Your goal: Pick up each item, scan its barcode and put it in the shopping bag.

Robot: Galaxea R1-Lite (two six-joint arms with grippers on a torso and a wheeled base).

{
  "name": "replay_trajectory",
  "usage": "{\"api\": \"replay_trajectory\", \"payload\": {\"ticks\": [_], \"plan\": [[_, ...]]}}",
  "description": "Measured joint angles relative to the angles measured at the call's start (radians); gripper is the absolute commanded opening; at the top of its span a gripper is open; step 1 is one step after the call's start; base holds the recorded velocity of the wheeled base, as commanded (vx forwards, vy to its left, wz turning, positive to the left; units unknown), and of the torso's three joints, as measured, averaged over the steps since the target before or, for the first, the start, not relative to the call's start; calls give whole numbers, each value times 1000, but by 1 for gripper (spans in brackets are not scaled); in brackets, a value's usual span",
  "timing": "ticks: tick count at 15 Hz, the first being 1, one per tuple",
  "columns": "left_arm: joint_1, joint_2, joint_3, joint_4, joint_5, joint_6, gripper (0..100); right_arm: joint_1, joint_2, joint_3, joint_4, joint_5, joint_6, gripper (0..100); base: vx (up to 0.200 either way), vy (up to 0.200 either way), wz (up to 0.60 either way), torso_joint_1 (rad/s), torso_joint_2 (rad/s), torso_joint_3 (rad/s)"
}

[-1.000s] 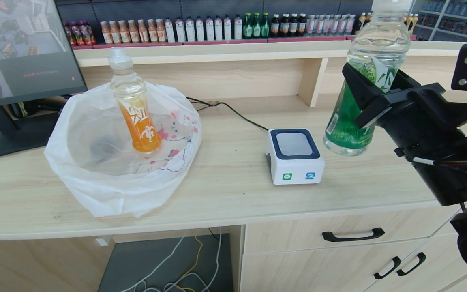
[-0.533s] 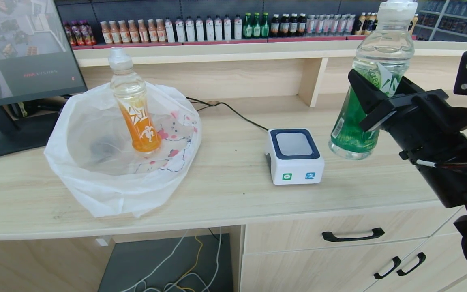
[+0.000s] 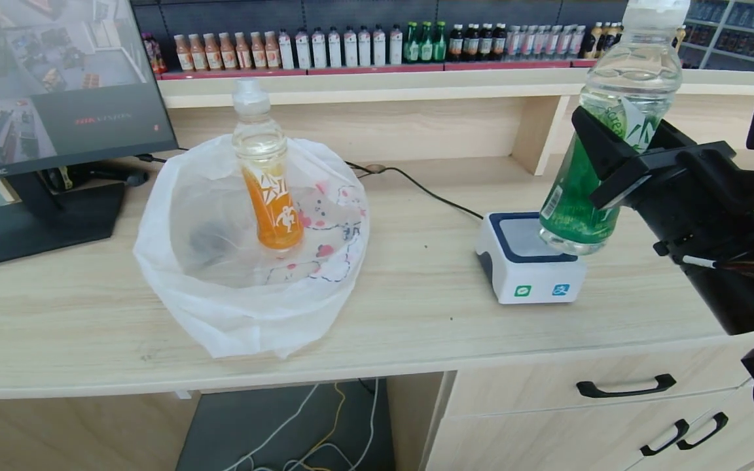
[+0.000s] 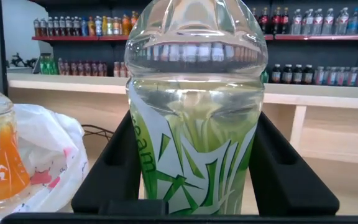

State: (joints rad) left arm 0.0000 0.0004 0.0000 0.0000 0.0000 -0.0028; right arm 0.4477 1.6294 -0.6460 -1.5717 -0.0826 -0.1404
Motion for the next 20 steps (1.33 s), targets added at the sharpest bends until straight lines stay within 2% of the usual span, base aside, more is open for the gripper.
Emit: {"api": "replay_trajectory", "payload": {"ticks": [7,13,20], "plan": [[0,0,0,0,0,2,100,3,-5,-12,1,1,1,0,0,200,0,3,3,3],[-2,0,0,1,0,3,100,16,-1,-39,3,5,16,0,0,0,0,0,0,0],[0,0,0,0,0,3,100,46,109,-177,1,-1,44,0,0,0,0,0,0,0]]}}
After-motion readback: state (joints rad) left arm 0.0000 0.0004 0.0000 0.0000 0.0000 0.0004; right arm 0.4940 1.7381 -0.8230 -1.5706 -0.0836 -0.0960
